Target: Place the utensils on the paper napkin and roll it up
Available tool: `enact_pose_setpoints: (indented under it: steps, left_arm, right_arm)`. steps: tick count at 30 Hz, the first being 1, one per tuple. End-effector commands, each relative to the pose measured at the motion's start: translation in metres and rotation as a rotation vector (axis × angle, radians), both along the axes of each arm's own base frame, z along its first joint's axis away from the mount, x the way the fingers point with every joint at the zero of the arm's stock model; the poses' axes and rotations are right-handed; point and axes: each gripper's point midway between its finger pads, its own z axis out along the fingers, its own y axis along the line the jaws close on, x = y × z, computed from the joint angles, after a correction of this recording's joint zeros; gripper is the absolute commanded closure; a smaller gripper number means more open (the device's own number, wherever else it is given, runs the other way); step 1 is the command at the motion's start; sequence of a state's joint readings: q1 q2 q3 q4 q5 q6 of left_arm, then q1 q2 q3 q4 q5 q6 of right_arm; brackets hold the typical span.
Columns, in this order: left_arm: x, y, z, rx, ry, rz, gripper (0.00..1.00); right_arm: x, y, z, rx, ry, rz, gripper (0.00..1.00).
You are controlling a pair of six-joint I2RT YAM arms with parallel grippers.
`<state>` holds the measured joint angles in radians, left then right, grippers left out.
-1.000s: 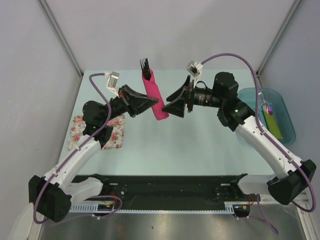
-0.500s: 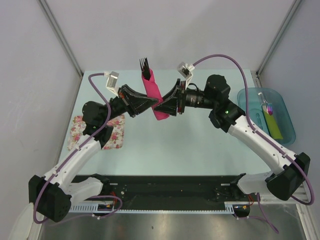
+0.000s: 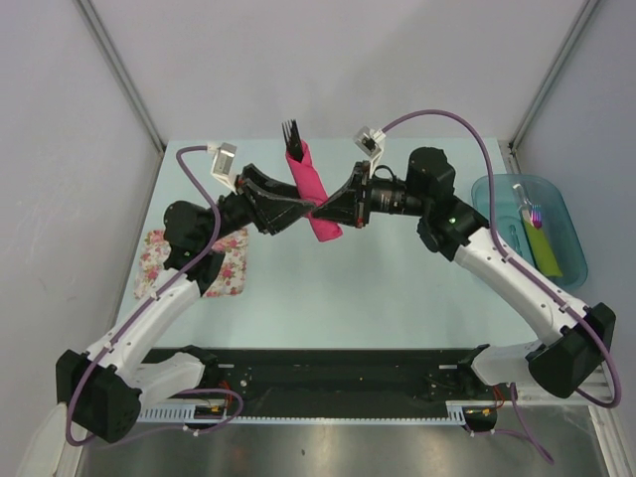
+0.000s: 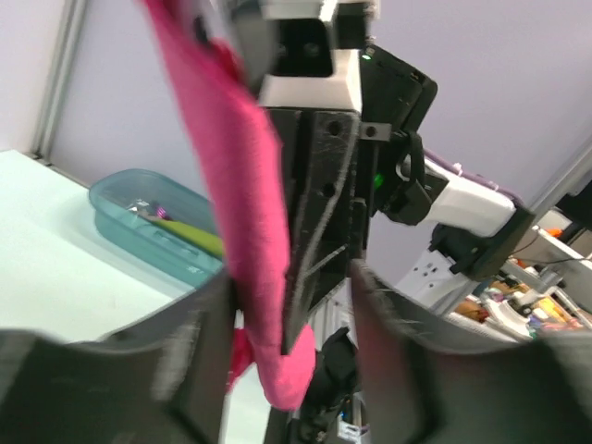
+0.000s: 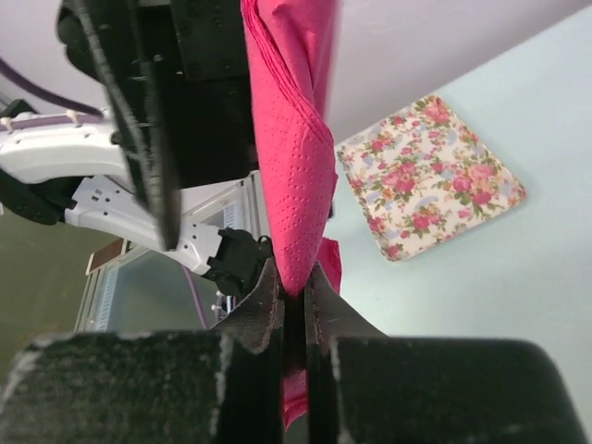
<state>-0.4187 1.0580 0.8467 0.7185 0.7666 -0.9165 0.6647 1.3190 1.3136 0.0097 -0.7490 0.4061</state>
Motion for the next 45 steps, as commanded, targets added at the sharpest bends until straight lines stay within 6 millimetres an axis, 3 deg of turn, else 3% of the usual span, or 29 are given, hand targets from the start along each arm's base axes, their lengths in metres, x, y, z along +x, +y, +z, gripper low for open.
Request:
enact_pose_setpoints:
  steps: [1, 6, 8, 9, 12, 13, 15, 16, 18, 19, 21, 22, 23, 27, 31, 36, 39, 45]
  left_arm:
    - [-0.005, 0.004, 0.003, 0.011, -0.067, 0.029, 0.37]
    - [-0.005, 0.007, -0.012, 0.09, -0.112, 0.061, 0.31]
    - [-0.004, 0.006, -0.029, 0.155, -0.081, 0.06, 0.28]
    - [-0.005, 0.007, -0.034, 0.189, -0.119, 0.061, 0.26]
    - [-0.008, 0.007, -0.058, 0.282, -0.126, 0.043, 0.21]
    - [-0.01, 0.008, -0.068, 0.312, -0.1, 0.032, 0.18]
    - [-0.006, 0.01, -0.077, 0.355, -0.095, 0.055, 0.13]
    - [-0.007, 0.011, -0.088, 0.387, -0.059, 0.048, 0.09]
    - [-0.003, 0.013, -0.094, 0.427, -0.062, 0.06, 0.05]
    - [-0.005, 0.013, -0.1, 0.445, -0.051, 0.055, 0.05]
    - [-0.005, 0.015, -0.101, 0.459, -0.084, 0.055, 0.03]
    - [-0.011, 0.015, -0.106, 0.47, -0.071, 0.031, 0.03]
    - [-0.014, 0.015, -0.105, 0.472, -0.093, 0.022, 0.02]
    - [-0.021, 0.017, -0.108, 0.47, -0.112, 0.01, 0.02]
    - [-0.024, 0.018, -0.108, 0.465, -0.126, 0.012, 0.02]
    - [-0.023, 0.015, -0.109, 0.443, -0.111, -0.004, 0.02]
    - [-0.022, 0.014, -0.109, 0.438, -0.106, -0.008, 0.02]
    - [-0.021, 0.015, -0.113, 0.451, -0.092, -0.001, 0.02]
  right_arm:
    - [0.016, -0.018, 0.016, -0.012, -0.033, -0.065, 1.0]
    - [0.037, -0.057, 0.008, -0.075, 0.001, -0.125, 1.0]
    - [0.035, -0.075, -0.003, -0.128, 0.008, -0.107, 1.0]
    - [0.048, -0.097, -0.004, -0.146, 0.0, -0.167, 1.0]
    - [0.053, -0.137, -0.021, -0.213, 0.012, -0.206, 1.0]
    - [0.058, -0.165, -0.027, -0.228, 0.07, -0.262, 1.0]
    - [0.061, -0.193, -0.036, -0.274, 0.045, -0.299, 1.0]
    - [0.061, -0.224, -0.046, -0.302, 0.116, -0.368, 1.0]
    - [0.063, -0.256, -0.059, -0.371, 0.075, -0.417, 1.0]
    - [0.06, -0.282, -0.072, -0.393, 0.161, -0.481, 1.0]
    - [0.056, -0.314, -0.086, -0.445, 0.131, -0.51, 1.0]
    - [0.047, -0.325, -0.098, -0.473, 0.201, -0.525, 1.0]
    - [0.049, -0.352, -0.111, -0.49, 0.25, -0.575, 1.0]
    - [0.038, -0.409, -0.148, -0.509, 0.373, -0.64, 1.0]
    - [0.034, -0.445, -0.185, -0.549, 0.483, -0.679, 1.0]
    - [0.043, -0.469, -0.23, -0.591, 0.576, -0.693, 1.0]
    - [0.051, -0.478, -0.245, -0.599, 0.606, -0.706, 1.0]
    - [0.067, -0.476, -0.28, -0.575, 0.683, -0.693, 1.0]
